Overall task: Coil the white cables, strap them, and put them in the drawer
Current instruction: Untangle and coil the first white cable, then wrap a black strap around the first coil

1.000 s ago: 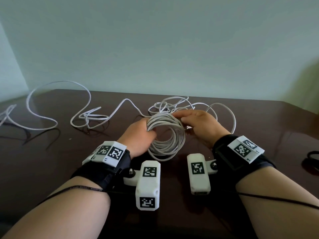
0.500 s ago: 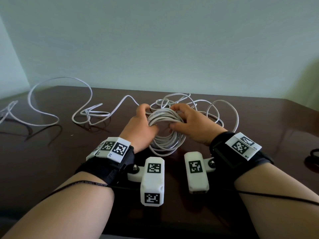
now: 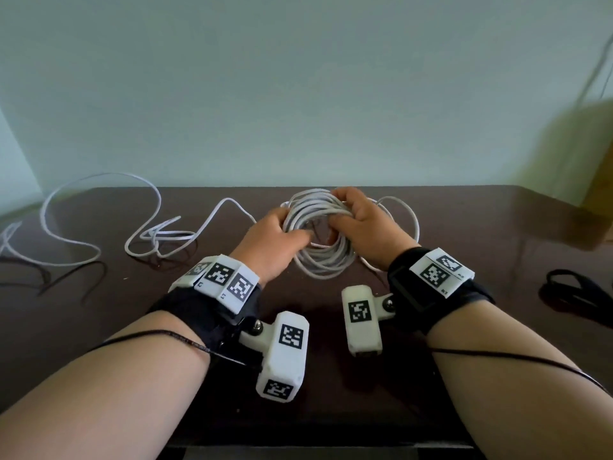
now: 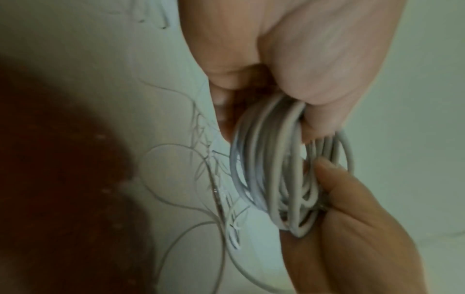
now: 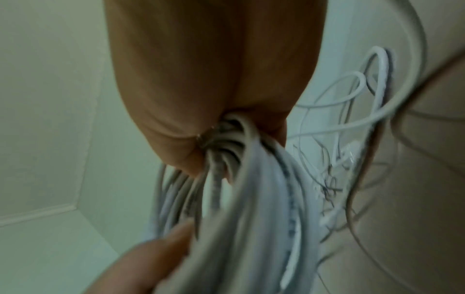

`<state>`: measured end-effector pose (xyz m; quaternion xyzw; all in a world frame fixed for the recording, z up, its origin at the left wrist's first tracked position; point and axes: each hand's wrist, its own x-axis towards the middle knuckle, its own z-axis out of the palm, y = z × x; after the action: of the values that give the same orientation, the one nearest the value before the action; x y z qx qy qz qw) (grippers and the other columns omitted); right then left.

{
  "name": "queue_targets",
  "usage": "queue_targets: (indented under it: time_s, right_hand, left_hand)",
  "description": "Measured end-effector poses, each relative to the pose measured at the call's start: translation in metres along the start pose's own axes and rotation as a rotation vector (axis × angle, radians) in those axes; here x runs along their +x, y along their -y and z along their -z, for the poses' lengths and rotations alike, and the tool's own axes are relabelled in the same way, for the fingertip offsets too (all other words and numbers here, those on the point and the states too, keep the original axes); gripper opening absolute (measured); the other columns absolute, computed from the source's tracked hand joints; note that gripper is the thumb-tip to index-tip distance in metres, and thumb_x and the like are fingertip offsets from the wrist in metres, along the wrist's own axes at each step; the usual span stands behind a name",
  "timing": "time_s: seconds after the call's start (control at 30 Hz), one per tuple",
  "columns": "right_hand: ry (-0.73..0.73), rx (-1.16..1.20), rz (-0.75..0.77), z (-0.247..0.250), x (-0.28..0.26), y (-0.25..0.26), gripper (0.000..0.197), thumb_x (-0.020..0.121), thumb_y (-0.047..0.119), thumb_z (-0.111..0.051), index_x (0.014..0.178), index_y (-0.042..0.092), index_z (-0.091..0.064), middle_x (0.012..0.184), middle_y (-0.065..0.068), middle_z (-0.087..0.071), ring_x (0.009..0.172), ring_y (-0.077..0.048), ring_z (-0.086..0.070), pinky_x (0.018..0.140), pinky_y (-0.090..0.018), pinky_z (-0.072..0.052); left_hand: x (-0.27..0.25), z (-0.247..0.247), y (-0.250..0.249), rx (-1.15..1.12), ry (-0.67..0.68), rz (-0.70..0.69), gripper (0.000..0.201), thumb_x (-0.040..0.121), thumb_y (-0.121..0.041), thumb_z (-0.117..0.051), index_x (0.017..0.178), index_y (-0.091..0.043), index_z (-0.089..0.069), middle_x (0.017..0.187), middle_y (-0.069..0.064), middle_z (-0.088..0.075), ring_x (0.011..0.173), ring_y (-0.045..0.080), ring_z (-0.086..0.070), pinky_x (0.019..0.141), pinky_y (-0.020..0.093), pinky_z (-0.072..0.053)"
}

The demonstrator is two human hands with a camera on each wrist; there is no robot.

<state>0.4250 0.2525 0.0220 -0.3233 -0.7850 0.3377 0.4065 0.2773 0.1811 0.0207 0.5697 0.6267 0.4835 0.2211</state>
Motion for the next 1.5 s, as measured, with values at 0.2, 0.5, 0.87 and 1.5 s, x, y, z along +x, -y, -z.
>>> queue_targets:
  time_s: [0.2,0.5,0.87,1.5]
  right_hand:
    - [-0.213,0.098,-0.023,0.047,-0.015,0.012,0.02,0.089,0.013,-0.054,0.106,0.022,-0.053,0.078,0.0,-0.064,0.069,-0.015,-0.06,0.071,-0.036,-0.052]
    - [-0.456,0.331,-0.207,0.13,-0.07,-0.013,0.044,0.068,0.03,-0.06,0.108,0.014,-0.059,0.08,0.005,-0.059,0.071,-0.008,-0.055,0.061,-0.017,-0.044]
    - [-0.124,-0.743,-1.0,0.163,-0.101,-0.066,0.047,0.072,0.037,-0.054,0.113,0.016,-0.062,0.119,-0.011,-0.058,0.113,-0.035,-0.052,0.097,-0.044,-0.041]
    - [0.067,-0.984,-0.906,0.139,-0.091,-0.017,0.028,0.096,0.022,-0.046,0.116,0.007,-0.06,0.131,-0.008,-0.053,0.11,-0.029,-0.053,0.092,-0.034,-0.044]
  left_hand:
    - [0.001,-0.04,-0.048,0.003,-0.088,-0.073,0.017,0.085,-0.03,-0.06,0.081,-0.014,-0.065,0.072,0.004,-0.065,0.07,0.025,-0.06,0.061,0.03,-0.044]
    - [-0.006,-0.129,-0.087,0.126,-0.048,-0.116,0.021,0.091,-0.02,-0.048,0.094,-0.003,-0.061,0.082,0.01,-0.059,0.079,0.032,-0.055,0.065,0.028,-0.031]
    - [-0.026,-0.153,-0.093,0.174,-0.042,-0.01,0.028,0.09,-0.018,-0.047,0.108,-0.001,-0.06,0.111,0.021,-0.063,0.101,0.036,-0.056,0.081,0.034,-0.039]
    - [-0.022,-0.08,-0.048,-0.006,-0.123,0.136,0.023,0.087,-0.021,-0.048,0.098,-0.004,-0.058,0.097,0.015,-0.061,0.09,0.034,-0.057,0.079,0.038,-0.043]
